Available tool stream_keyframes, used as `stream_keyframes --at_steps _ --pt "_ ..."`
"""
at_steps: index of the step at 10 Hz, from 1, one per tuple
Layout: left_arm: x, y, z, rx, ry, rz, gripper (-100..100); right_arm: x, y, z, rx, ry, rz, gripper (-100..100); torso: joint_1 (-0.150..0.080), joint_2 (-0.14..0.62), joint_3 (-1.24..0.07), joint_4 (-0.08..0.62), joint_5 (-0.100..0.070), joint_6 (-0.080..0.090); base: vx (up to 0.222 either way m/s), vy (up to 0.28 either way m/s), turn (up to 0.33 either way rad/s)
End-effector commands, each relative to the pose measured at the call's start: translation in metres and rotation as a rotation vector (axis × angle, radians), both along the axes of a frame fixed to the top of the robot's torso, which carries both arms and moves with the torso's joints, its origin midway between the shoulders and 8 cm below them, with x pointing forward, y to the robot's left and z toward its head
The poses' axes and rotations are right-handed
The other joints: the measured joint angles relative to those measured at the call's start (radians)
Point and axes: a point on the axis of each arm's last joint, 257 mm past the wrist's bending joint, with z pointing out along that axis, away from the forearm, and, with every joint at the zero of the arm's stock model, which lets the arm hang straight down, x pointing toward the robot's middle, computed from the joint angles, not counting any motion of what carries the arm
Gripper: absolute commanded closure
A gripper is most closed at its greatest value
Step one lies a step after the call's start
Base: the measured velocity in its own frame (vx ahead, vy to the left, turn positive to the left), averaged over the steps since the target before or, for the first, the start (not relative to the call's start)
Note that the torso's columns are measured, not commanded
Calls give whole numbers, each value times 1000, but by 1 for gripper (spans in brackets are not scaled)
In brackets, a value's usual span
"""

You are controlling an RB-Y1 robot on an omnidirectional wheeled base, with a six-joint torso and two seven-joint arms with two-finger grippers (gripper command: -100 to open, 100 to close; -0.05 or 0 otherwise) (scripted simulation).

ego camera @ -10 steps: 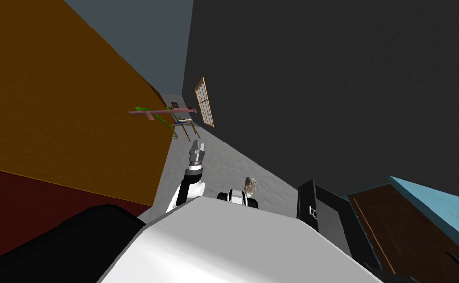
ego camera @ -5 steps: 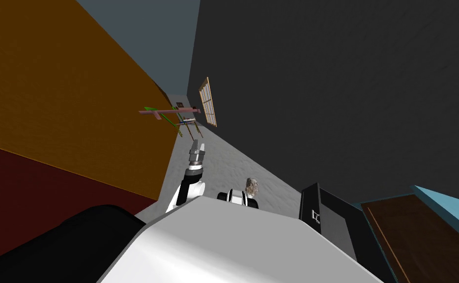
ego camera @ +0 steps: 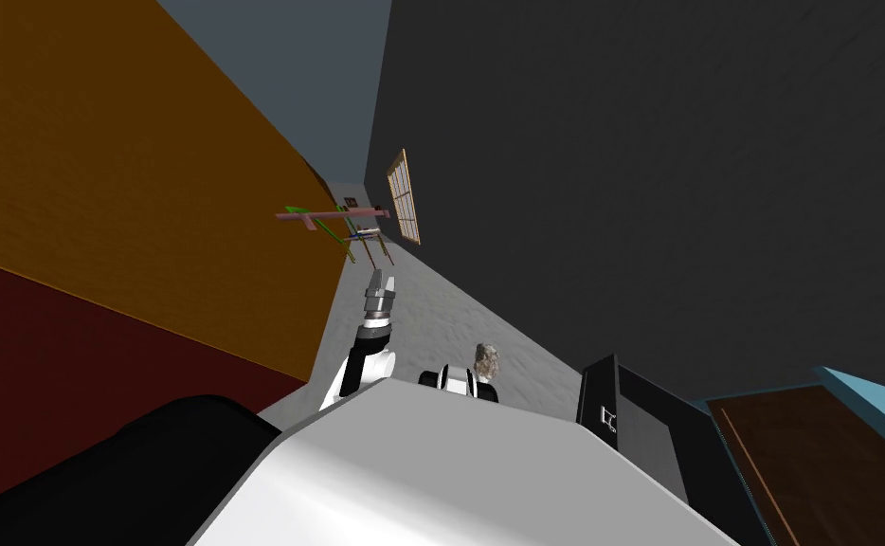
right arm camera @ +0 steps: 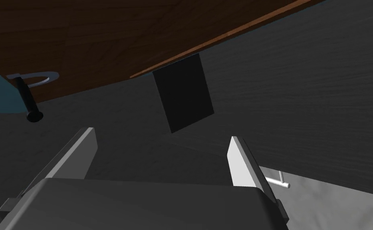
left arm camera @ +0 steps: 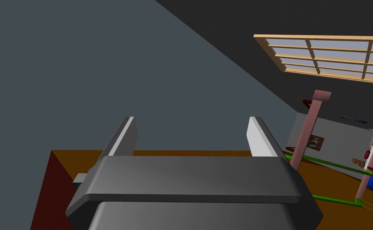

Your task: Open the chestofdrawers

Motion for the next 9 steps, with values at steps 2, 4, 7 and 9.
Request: stream_keyframes --at_steps 2,4,7,9 --pt "0 0 0 0 0 0 0 -14 -27 23 -56 36 -15 -100 0 0 0 0 0 0 -8 -2 76" --pt "0 0 0 0 0 0 0 -17 -37 34 -92 80 16 -100 0 0 0 0 0 0 -3 -1 18" --pt "0 0 0 0 0 0 0 -22 -52 51 -139 126 36 -100 0 0 0 0 0 0 -9 -4 50" --pt "0 0 0 0 0 0 0 -22 -52 51 -134 117 26 -100 0 0 0 0 0 0 0 0 0"
